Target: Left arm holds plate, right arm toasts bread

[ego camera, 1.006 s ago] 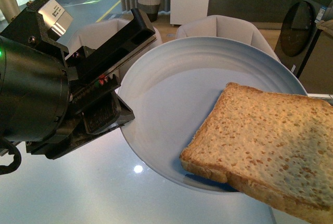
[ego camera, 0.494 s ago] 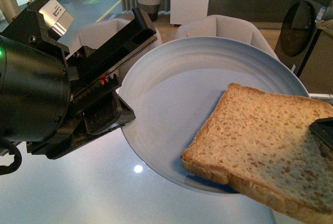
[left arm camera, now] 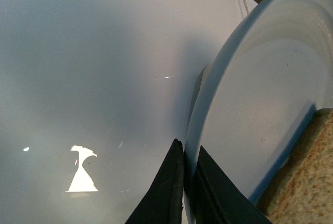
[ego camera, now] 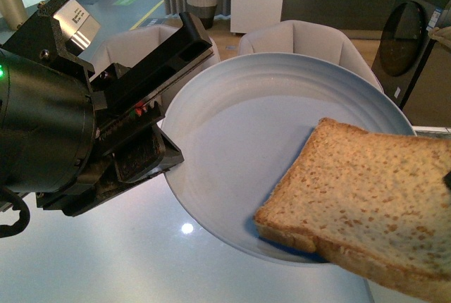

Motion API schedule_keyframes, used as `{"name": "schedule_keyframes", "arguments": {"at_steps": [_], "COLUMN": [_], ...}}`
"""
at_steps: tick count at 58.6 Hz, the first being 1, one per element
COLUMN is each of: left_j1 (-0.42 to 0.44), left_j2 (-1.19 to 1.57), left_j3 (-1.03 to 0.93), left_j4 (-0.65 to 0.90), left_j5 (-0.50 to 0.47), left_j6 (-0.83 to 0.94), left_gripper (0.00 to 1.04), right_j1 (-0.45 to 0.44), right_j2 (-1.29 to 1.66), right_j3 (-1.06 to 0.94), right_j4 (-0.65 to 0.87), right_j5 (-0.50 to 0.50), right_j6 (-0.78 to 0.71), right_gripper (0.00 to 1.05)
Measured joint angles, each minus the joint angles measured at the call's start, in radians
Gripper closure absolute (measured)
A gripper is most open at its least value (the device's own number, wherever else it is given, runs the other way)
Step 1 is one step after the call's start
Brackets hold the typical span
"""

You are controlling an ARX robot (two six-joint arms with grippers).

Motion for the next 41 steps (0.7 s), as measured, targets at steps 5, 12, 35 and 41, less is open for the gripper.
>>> {"name": "schedule_keyframes", "arguments": {"at_steps": [5, 12, 35, 41], "left_j1": [0.000, 0.000, 0.000, 0.000], "left_j2": [0.000, 0.000, 0.000, 0.000], "left_j3": [0.000, 0.000, 0.000, 0.000], "left_j4": [0.000, 0.000, 0.000, 0.000], "left_j5": [0.000, 0.000, 0.000, 0.001], "left_j6": [-0.001, -0.001, -0.004, -0.004], "left_gripper": [1.01, 1.01, 1.01, 1.01], "right_j1": [-0.034, -0.124, -0.290, -0.325], "right_j2": [-0.064, -0.088, 0.075, 0.125], "right_j3": [0.082, 0.193, 0.283, 0.283], "right_j4": [-0.097, -0.185, -0.211, -0.201], "right_j5": [0.045, 0.084, 0.035, -0.021], "right_j6": [-0.121, -0.329, -0.773, -0.835], "right_gripper": [1.00, 1.00, 1.01, 1.01]}}
